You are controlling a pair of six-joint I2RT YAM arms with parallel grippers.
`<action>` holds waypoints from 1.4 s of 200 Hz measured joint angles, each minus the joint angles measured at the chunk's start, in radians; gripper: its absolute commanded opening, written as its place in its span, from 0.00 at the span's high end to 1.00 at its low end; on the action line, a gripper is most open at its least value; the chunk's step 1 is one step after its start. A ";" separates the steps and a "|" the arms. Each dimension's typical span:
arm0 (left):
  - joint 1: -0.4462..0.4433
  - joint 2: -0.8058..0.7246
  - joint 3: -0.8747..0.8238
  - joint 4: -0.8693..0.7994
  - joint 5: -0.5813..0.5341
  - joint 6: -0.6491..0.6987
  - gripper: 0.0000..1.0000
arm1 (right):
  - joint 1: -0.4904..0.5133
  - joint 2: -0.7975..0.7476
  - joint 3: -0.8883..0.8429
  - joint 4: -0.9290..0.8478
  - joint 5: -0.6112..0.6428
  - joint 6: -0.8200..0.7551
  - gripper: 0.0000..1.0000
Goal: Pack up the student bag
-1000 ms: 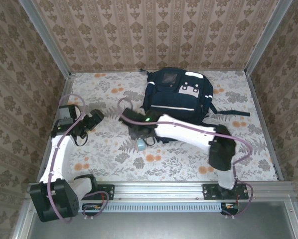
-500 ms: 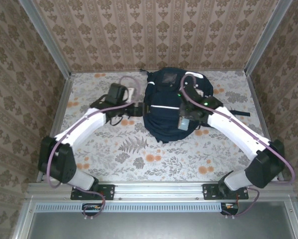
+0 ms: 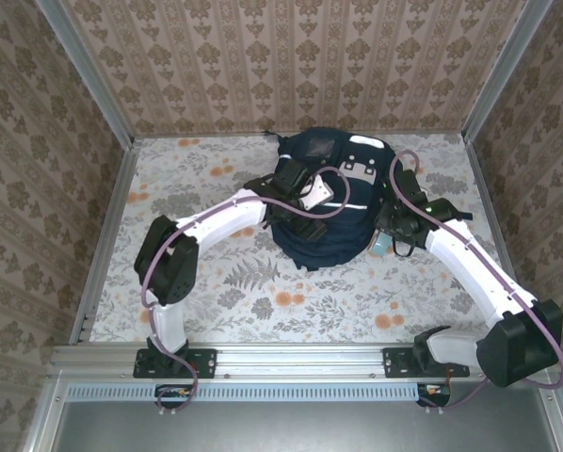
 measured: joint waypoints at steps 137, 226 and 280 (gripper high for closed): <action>0.005 0.104 0.168 -0.072 -0.125 0.217 0.37 | -0.001 -0.038 -0.012 0.014 -0.030 0.001 0.72; -0.005 0.049 -0.053 0.223 -0.247 0.315 0.48 | -0.001 -0.050 -0.041 0.038 -0.047 0.005 0.71; -0.016 0.049 -0.122 0.433 -0.315 0.420 0.72 | -0.001 -0.057 -0.045 0.041 -0.056 0.009 0.71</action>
